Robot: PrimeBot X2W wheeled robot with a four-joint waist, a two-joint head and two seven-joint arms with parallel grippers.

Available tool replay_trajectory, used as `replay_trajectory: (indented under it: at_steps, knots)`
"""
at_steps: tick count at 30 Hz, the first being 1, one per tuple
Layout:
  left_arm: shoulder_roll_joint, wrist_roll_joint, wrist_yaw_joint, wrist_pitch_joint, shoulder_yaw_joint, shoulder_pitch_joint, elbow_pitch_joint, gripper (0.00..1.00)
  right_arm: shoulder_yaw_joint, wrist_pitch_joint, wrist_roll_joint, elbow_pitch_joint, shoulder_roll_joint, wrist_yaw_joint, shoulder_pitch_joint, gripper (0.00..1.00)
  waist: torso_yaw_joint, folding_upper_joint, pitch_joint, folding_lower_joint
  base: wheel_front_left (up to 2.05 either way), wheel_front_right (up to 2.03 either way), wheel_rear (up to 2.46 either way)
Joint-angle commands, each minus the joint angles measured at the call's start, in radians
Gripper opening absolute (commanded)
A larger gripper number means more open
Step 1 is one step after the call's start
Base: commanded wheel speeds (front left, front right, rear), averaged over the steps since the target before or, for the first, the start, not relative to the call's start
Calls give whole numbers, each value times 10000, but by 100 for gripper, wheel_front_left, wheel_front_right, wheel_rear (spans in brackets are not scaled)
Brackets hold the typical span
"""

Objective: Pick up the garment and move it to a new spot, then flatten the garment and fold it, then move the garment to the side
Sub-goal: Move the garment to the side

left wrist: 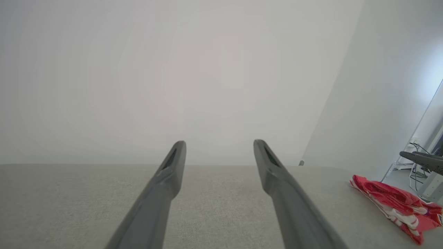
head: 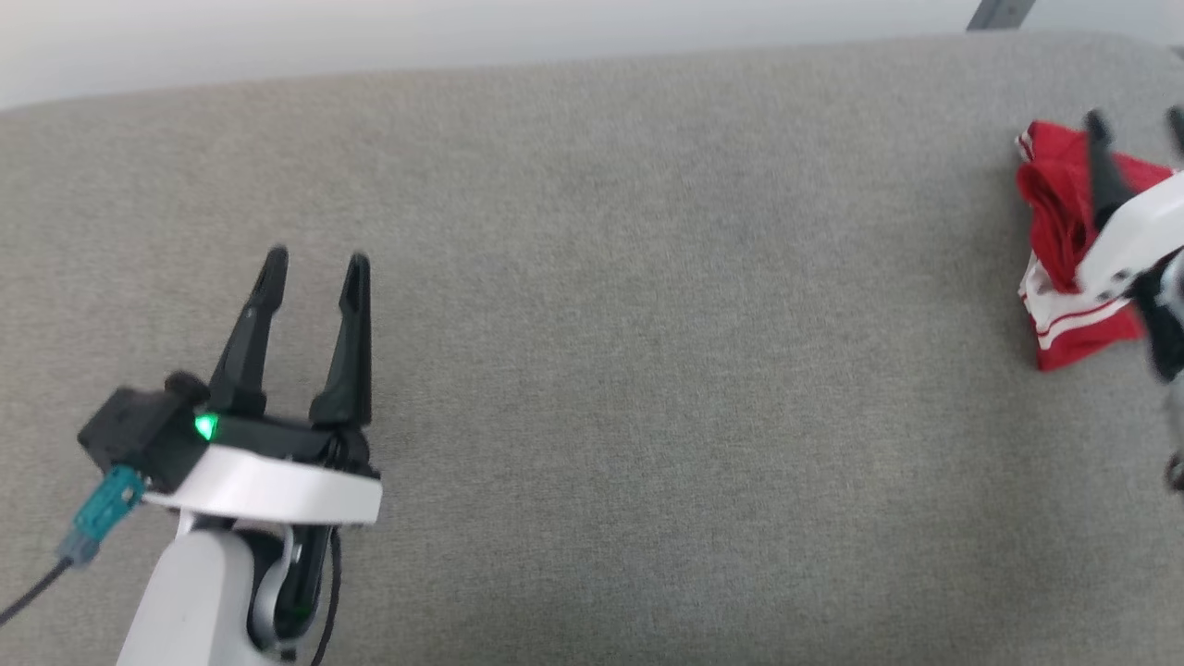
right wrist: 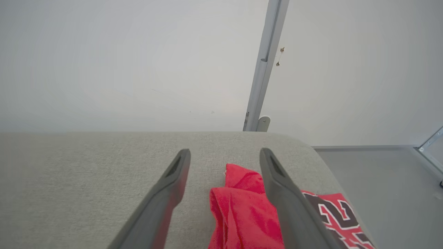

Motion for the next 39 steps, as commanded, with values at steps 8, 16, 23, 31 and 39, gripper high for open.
replay_trajectory:
  at_steps: [8,16,23,31,39]
  knots:
    - [134,401,-34,-35,819,1329,29,100,327,-834,592,-1380,472,-3,1926,100,340,0,-948,0,0,0,0]
    - [-70,574,-35,-27,1515,2762,-53,100,-220,-1196,547,-3139,867,-3,4203,100,592,0,-1570,0,0,0,0]
    - [-170,759,-35,-27,1826,3619,-132,100,-876,-1238,261,-4580,1377,-2,6101,100,773,0,-1921,0,0,0,0]
    - [-347,985,-35,-27,1990,4177,-242,100,-1370,-1244,-102,-6026,2025,-2,7652,100,894,0,-2229,0,0,0,0]
    - [-503,1102,-35,-27,1999,4386,-214,100,-1794,-1225,-589,-7233,2608,-2,8847,100,963,0,-2319,0,0,0,0]
